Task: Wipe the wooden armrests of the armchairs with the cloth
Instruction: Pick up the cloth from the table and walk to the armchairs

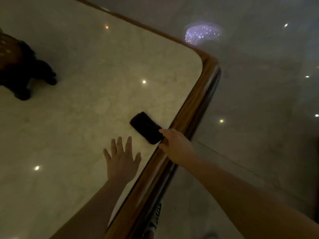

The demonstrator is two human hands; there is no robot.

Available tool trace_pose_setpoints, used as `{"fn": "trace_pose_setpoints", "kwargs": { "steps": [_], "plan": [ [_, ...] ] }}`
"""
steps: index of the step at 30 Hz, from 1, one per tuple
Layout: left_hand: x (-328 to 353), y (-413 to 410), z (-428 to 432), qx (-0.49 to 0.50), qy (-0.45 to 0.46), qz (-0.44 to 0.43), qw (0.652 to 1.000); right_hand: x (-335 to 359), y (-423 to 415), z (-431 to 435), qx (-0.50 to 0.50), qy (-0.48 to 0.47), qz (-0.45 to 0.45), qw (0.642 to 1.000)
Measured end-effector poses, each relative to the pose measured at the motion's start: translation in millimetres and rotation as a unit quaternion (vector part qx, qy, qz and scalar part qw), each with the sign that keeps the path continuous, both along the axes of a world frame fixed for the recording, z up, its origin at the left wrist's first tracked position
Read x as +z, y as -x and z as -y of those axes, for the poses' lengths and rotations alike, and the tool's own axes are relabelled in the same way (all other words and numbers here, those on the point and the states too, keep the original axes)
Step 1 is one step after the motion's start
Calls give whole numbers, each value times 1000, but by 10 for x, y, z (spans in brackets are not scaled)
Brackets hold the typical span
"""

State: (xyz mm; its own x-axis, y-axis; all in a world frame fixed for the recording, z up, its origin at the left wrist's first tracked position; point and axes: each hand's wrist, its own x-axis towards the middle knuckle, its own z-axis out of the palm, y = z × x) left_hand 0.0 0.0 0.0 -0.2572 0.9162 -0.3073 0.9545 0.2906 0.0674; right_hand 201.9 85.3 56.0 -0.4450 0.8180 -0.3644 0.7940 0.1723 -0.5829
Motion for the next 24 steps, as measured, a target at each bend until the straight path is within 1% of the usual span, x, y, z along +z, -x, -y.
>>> {"fn": "trace_pose_setpoints", "kwargs": {
  "steps": [1,2,3,8,10,13,16,17,19,22,24],
  "plan": [
    [-144,93,-74,5,17,-6,1000,-149,146,-93,5,-9,-6,1000],
    [-320,173,-137,11,13,-13,1000,-294,279,-192,3,-22,0,1000],
    [-492,233,-214,8,16,-21,1000,-441,404,-291,11,-38,16,999],
    [-1125,362,-407,-13,-1,14,1000,-1039,854,-679,114,-84,122,982],
    [-1260,373,-402,-15,-6,17,1000,-1201,941,-765,138,-91,146,975],
    [-1354,371,-369,-16,-26,13,999,-1395,995,-779,140,-88,169,972],
    [-1403,395,-357,-15,-34,9,999,-1493,1020,-745,140,-146,234,951],
    [-1411,402,-359,-15,-33,6,999,-1504,1023,-738,131,-160,238,949],
    [-1430,403,-366,-14,-26,3,1000,-1509,1002,-723,114,-149,215,958],
    [-1422,404,-365,-16,-26,3,1000,-1494,898,-703,92,-107,151,978],
    [-1410,414,-367,-19,-25,6,999,-1445,842,-703,48,-74,102,991]
  ]
}}
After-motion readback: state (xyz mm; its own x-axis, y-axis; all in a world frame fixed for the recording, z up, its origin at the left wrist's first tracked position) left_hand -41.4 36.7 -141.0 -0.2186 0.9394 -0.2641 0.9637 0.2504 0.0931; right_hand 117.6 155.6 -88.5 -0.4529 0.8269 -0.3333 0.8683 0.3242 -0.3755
